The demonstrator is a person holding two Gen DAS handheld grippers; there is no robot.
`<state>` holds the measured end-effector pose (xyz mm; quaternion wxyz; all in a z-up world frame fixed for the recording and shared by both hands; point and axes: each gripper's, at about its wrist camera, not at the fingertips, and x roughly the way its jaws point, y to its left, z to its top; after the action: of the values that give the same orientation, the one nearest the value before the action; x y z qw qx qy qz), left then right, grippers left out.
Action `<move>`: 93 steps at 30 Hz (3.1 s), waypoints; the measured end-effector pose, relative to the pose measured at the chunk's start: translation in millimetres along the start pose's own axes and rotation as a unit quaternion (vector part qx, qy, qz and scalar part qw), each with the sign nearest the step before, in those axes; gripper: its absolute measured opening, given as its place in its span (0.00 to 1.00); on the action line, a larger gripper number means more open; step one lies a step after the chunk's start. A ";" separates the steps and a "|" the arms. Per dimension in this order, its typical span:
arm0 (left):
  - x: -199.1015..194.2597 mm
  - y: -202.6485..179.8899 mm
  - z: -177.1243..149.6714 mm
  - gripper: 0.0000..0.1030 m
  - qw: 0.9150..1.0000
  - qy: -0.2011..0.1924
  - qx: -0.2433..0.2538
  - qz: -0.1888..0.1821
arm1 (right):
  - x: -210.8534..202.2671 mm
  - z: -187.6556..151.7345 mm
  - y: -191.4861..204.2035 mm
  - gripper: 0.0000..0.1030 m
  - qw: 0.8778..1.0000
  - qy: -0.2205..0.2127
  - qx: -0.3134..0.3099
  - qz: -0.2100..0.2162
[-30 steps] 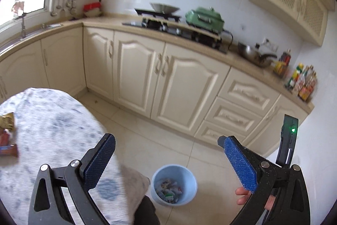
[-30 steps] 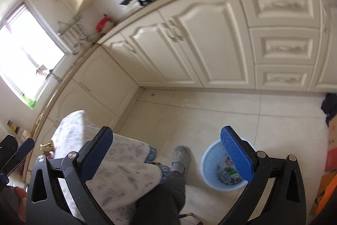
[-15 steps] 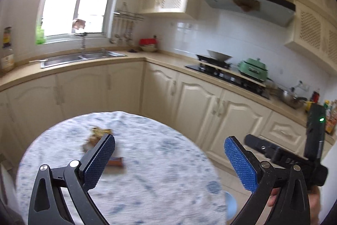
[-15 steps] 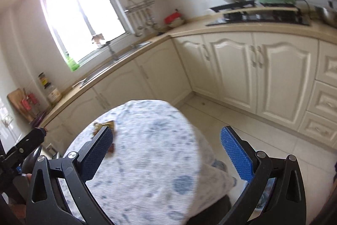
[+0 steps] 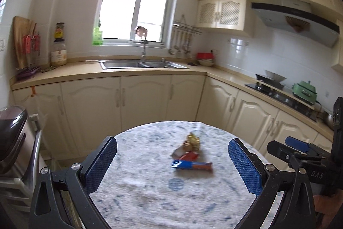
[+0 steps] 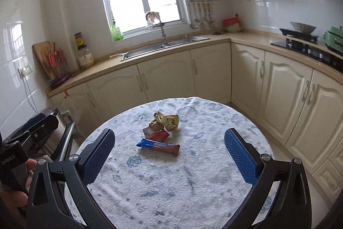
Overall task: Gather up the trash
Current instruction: 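Return both tools to the table above the remaining snacks, then grasp the blue-and-orange snack bar with the right tool, then grasp the red snack packet with the left tool while the right tool holds the bar, then carry the red packet and snack bar toward the wastebasket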
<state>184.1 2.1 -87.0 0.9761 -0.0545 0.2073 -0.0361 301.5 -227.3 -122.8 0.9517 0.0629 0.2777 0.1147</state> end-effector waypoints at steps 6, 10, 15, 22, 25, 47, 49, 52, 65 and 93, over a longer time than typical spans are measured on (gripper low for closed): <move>20.1 5.0 -21.2 0.99 0.999 0.018 -0.014 0.025 | 67.2 -18.2 17.4 1.00 0.996 0.068 -0.052 0.011; 56.7 0.6 -23.6 0.99 0.999 0.038 -0.015 0.035 | 106.3 -29.2 17.2 1.00 0.992 0.107 -0.066 0.017; 97.6 4.1 -18.2 0.99 0.997 0.061 -0.016 0.043 | 143.1 -39.5 11.0 1.00 0.987 0.139 -0.073 0.020; 169.0 9.0 -10.8 0.99 0.994 0.095 -0.015 0.043 | 196.9 -45.6 13.9 0.89 0.976 0.188 -0.110 0.022; 179.4 9.7 -14.5 0.99 0.994 0.102 -0.018 0.041 | 217.4 -48.6 14.8 0.71 0.968 0.216 -0.123 0.030; 257.9 -11.9 1.5 0.99 0.987 0.156 0.040 -0.007 | 163.6 -60.7 -19.8 0.18 0.977 0.189 -0.054 0.082; 272.6 -19.2 5.2 0.99 0.984 0.169 0.050 -0.021 | 155.4 -59.8 -29.9 0.18 0.980 0.179 -0.034 0.081; 293.9 -34.0 7.4 0.99 0.979 0.188 0.071 -0.032 | 149.4 -56.7 -44.6 0.18 0.983 0.166 -0.005 0.081; 395.4 -78.7 16.0 0.75 0.962 0.256 0.087 -0.026 | 153.9 -50.2 -78.0 0.18 0.984 0.138 0.063 0.092; 332.1 -44.6 9.5 0.11 0.970 0.228 0.024 -0.077 | 151.1 -56.5 -80.8 0.18 0.983 0.134 0.081 0.098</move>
<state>488.5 -72.2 -206.1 0.8984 -0.0374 0.4186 -0.1274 409.5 -263.9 -262.6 0.8817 0.1513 0.4034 0.1922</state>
